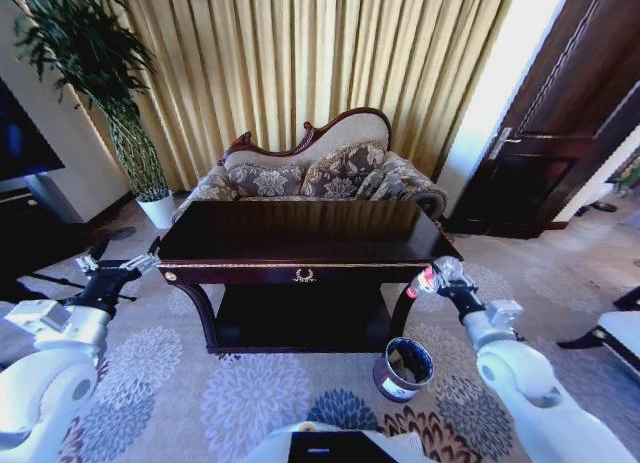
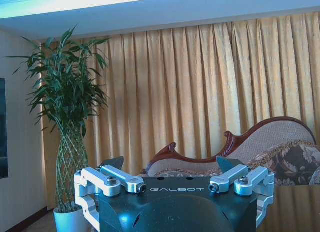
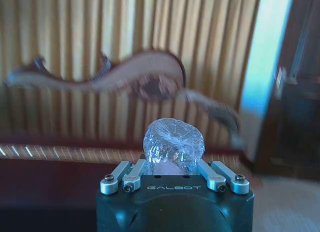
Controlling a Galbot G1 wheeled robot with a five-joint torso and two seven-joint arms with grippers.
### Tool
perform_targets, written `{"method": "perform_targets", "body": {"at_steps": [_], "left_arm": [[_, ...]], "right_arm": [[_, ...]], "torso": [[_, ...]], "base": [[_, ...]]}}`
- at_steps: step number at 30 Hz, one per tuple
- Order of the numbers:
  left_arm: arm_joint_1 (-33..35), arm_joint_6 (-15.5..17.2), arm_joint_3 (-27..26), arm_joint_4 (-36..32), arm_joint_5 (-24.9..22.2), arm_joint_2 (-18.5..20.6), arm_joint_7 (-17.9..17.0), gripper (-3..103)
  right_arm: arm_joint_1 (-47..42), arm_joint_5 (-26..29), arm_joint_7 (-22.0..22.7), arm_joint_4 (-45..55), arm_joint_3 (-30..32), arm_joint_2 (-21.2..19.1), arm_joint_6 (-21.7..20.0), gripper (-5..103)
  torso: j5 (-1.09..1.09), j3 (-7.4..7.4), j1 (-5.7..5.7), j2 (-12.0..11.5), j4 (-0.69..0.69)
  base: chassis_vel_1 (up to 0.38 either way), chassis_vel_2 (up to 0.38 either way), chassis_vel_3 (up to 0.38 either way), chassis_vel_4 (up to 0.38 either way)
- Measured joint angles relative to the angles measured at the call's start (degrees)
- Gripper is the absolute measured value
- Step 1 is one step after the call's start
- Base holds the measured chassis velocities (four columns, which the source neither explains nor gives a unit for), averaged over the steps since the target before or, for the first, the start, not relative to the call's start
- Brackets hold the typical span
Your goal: Move to the front of the table and place the trash on the table into the trash bin.
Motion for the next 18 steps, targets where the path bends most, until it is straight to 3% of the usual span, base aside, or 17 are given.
{"method": "perform_targets", "body": {"at_steps": [3,8,18], "left_arm": [[0.24,-0.30,-0.02,-0.07,0.46,-0.39,0.35,100],[1.00,-0.44,0.48,-0.76,1.51,-2.08,0.62,100],[1.86,-0.77,0.71,-1.81,2.65,-3.98,1.29,100]], "right_arm": [[1.62,-1.05,-0.11,-4.31,-1.78,0.95,0.31,29],[8.00,-7.39,-2.54,-18.74,-6.08,3.23,2.67,29],[16.47,-12.98,-3.29,-40.47,-8.01,5.85,7.18,29]], "torso": [[0.02,0.00,0.00,0.00,0.00],[0.01,0.00,0.00,0.00,0.00],[0.03,0.00,0.00,0.00,-0.01]], "base": [[0.000,0.000,0.000,0.000],[0.000,0.000,0.000,0.000],[0.000,0.000,0.000,0.000]]}}
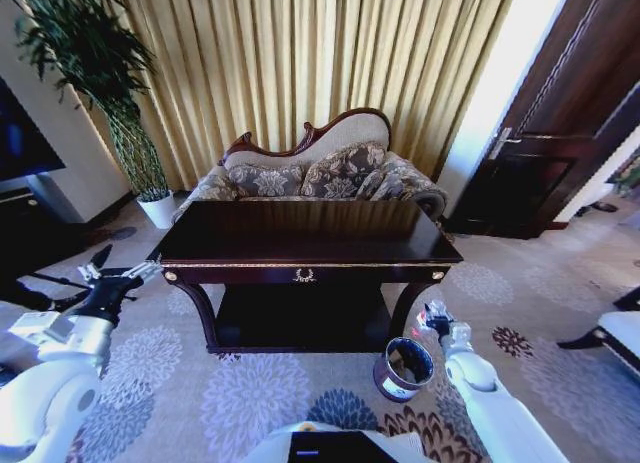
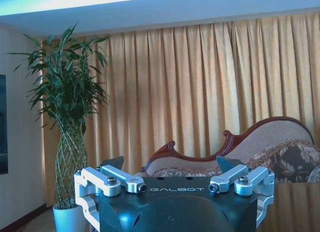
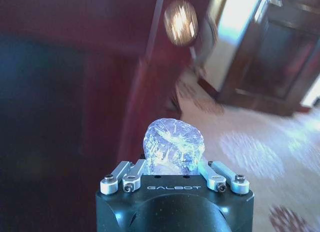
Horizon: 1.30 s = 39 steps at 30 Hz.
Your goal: Move to the front of the table and place the trash on the table into the trash bin.
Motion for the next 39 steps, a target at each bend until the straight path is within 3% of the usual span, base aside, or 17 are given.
{"method": "perform_targets", "body": {"at_steps": [2,4,7,9,16,18,21,32,37,39], "left_arm": [[0.02,-0.02,-0.01,-0.19,0.06,-0.09,0.06,100],[0.02,-0.02,-0.01,-0.23,0.07,-0.12,0.08,100],[-0.16,-0.10,0.35,-0.21,0.12,-0.10,0.36,100],[-0.25,-0.12,0.58,-0.20,0.17,-0.09,0.38,100],[-0.35,-0.19,0.96,-0.28,0.30,0.20,0.47,100],[-0.35,-0.21,0.95,-0.29,0.29,0.22,0.50,100],[-0.38,-0.27,0.95,-0.29,0.29,0.20,0.67,100],[-0.36,-0.58,1.01,-0.19,0.28,-0.04,0.92,100],[-0.27,-0.93,0.82,-0.50,0.18,-0.23,0.98,100],[-0.03,-1.28,0.65,-0.60,0.16,-0.62,1.24,100]], "right_arm": [[0.85,-0.81,-0.07,-2.80,0.01,0.31,0.64,28],[1.12,-1.19,-0.50,-4.25,0.02,0.55,1.09,33],[1.16,-1.32,-1.07,-5.00,0.06,0.98,1.29,49],[1.25,-1.31,-1.09,-5.11,0.06,1.14,1.29,49],[1.41,-1.16,-1.10,-5.64,0.31,1.73,1.42,82],[1.39,-1.14,-1.10,-5.64,0.35,1.73,1.44,82],[0.85,-0.98,-1.07,-5.09,0.73,1.73,1.47,97],[-0.75,-0.20,-0.90,-2.74,1.97,1.47,1.47,100],[-2.69,3.79,-0.76,2.36,3.05,0.99,0.92,100],[-5.06,8.04,-1.05,9.39,3.95,0.07,0.19,100]], "torso": [[-0.02,-0.01,0.00,0.00,0.01],[-0.02,-0.01,0.00,0.00,0.01],[-0.03,-0.01,0.00,0.00,0.01],[-0.03,-0.01,0.00,0.01,0.01],[-0.03,-0.01,0.00,0.00,0.01],[-0.03,-0.01,0.00,0.00,0.01],[-0.03,-0.01,0.00,0.00,0.01],[-0.02,-0.01,0.00,0.01,0.01],[-0.01,-0.01,0.00,0.00,0.01],[-0.03,-0.01,0.00,0.01,0.02]], "base": [[0.000,0.000,0.000,0.000],[0.000,0.000,0.000,0.000],[0.000,0.000,0.000,0.000],[0.000,0.000,0.000,0.000],[0.000,0.000,0.000,0.000],[0.000,0.000,0.000,0.000],[0.000,0.000,0.000,0.000],[0.000,0.000,0.000,0.000],[0.000,0.000,0.000,0.000],[0.000,0.000,0.000,0.000]]}}
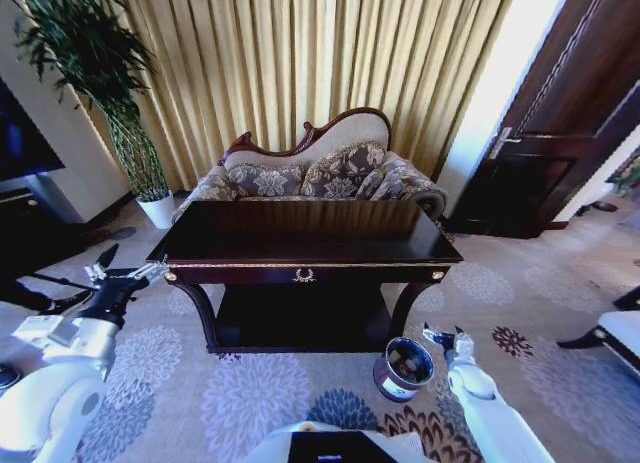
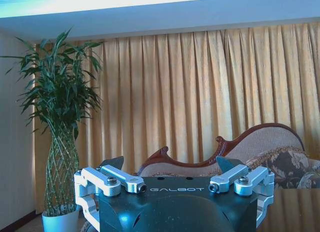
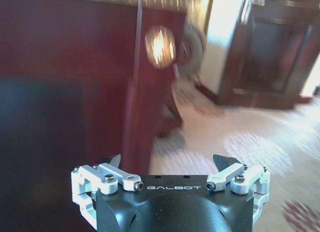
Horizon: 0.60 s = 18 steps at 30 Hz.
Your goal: Move to the front of the table and place the trash on the table into the trash bin.
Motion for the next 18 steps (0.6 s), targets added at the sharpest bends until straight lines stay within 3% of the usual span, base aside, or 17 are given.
{"method": "perform_targets", "body": {"at_steps": [2,4,9,18], "left_arm": [[0.05,-0.07,-0.02,0.00,0.00,-0.12,0.11,100],[0.03,-0.17,-0.05,0.22,-0.07,-0.30,0.40,100],[-0.21,-0.20,-0.42,0.67,-0.33,0.05,0.51,100],[0.20,0.15,-1.62,-1.06,-0.49,-1.32,0.41,100]], "right_arm": [[-0.87,1.35,-0.63,2.21,0.38,-0.27,-0.07,100],[-4.55,6.17,-3.44,9.59,1.70,-1.11,-0.15,100],[-11.33,9.25,-5.11,20.45,4.95,-1.61,-0.20,100],[-16.97,10.22,-2.66,41.56,7.11,-1.19,-2.68,100]], "torso": [[0.00,0.00,0.00,0.00,0.01],[-0.01,0.00,0.00,0.00,0.00],[0.00,0.00,0.00,0.00,-0.02],[-0.01,0.00,0.00,0.01,0.00]], "base": [[0.000,0.000,0.000,0.000],[0.000,0.000,0.000,0.000],[0.000,0.000,0.000,0.000],[0.000,0.000,0.000,0.000]]}}
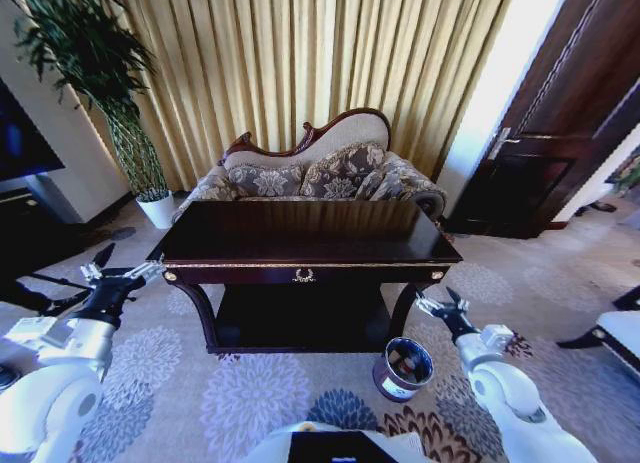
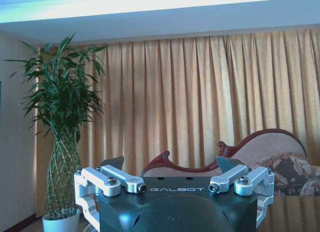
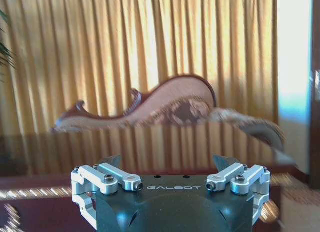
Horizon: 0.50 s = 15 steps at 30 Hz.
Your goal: Move to the front of the table and place the trash on the table into the trash bin.
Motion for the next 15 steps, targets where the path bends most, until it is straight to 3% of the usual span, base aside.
{"method": "perform_targets", "body": {"at_steps": [7,15], "left_arm": [[0.84,0.94,-0.92,-0.60,-0.40,-1.09,0.21,100],[0.98,4.55,-1.00,0.08,-2.24,-2.17,0.16,100]], "right_arm": [[1.19,1.37,4.85,14.26,-1.51,-2.24,-6.84,100],[2.28,2.90,7.43,18.34,-2.32,-4.36,-10.36,100]], "torso": [[0.00,0.00,0.00,0.00,0.00],[0.02,0.00,0.00,0.00,-0.01]], "base": [[0.000,0.000,0.000,0.000],[0.000,0.000,0.000,0.000]]}}
